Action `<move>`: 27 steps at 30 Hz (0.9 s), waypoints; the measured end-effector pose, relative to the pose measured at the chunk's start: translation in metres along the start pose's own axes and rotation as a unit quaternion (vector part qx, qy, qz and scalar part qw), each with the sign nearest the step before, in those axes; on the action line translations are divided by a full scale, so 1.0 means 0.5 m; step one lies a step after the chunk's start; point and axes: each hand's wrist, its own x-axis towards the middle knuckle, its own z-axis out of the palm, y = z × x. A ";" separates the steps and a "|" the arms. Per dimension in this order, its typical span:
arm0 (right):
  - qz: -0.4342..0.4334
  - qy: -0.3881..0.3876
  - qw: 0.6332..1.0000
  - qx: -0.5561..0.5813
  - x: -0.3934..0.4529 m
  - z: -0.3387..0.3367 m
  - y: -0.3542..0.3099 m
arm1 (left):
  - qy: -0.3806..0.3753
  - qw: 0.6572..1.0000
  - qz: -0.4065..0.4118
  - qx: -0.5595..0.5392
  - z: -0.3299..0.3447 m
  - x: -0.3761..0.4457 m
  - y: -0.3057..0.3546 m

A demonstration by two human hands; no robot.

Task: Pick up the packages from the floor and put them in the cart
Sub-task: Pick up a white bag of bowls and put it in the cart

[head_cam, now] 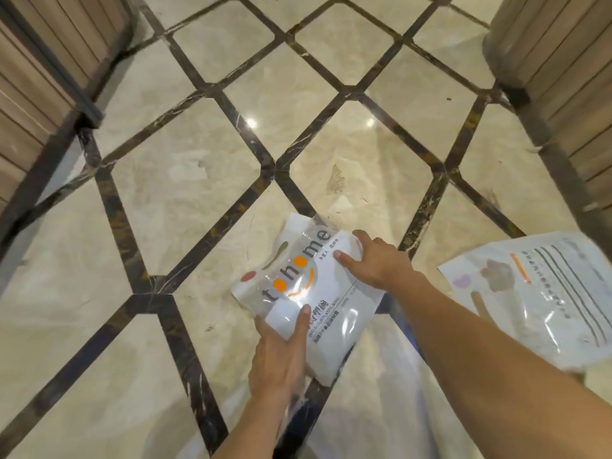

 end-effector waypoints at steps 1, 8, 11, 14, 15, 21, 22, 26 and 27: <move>0.003 -0.018 1.000 0.007 -0.006 0.004 0.006 | 0.005 1.000 -0.004 -0.029 -0.003 0.000 0.001; 0.041 -0.054 0.982 0.176 -0.046 0.021 0.028 | 0.035 0.988 0.047 -0.142 0.009 0.001 0.004; 0.041 -0.030 0.977 0.207 -0.067 0.001 0.027 | 0.050 0.982 0.073 -0.165 0.003 -0.008 0.027; 0.046 0.033 0.971 0.233 -0.113 -0.050 0.017 | 0.045 0.977 0.106 -0.180 -0.032 -0.037 0.084; 0.047 0.051 0.967 0.246 -0.136 -0.073 0.014 | 0.044 0.976 0.118 -0.177 -0.051 -0.051 0.110; 0.061 0.122 0.946 0.295 -0.356 -0.319 -0.018 | 0.009 0.967 0.215 -0.138 -0.214 -0.248 0.325; 0.063 0.130 0.943 0.299 -0.402 -0.383 -0.026 | 0.002 0.965 0.226 -0.132 -0.249 -0.299 0.373; 0.088 0.184 0.906 0.372 -0.595 -0.667 -0.058 | -0.024 0.955 0.270 -0.118 -0.394 -0.522 0.579; 0.091 0.199 0.894 0.391 -0.642 -0.738 -0.062 | -0.027 0.952 0.282 -0.116 -0.430 -0.580 0.632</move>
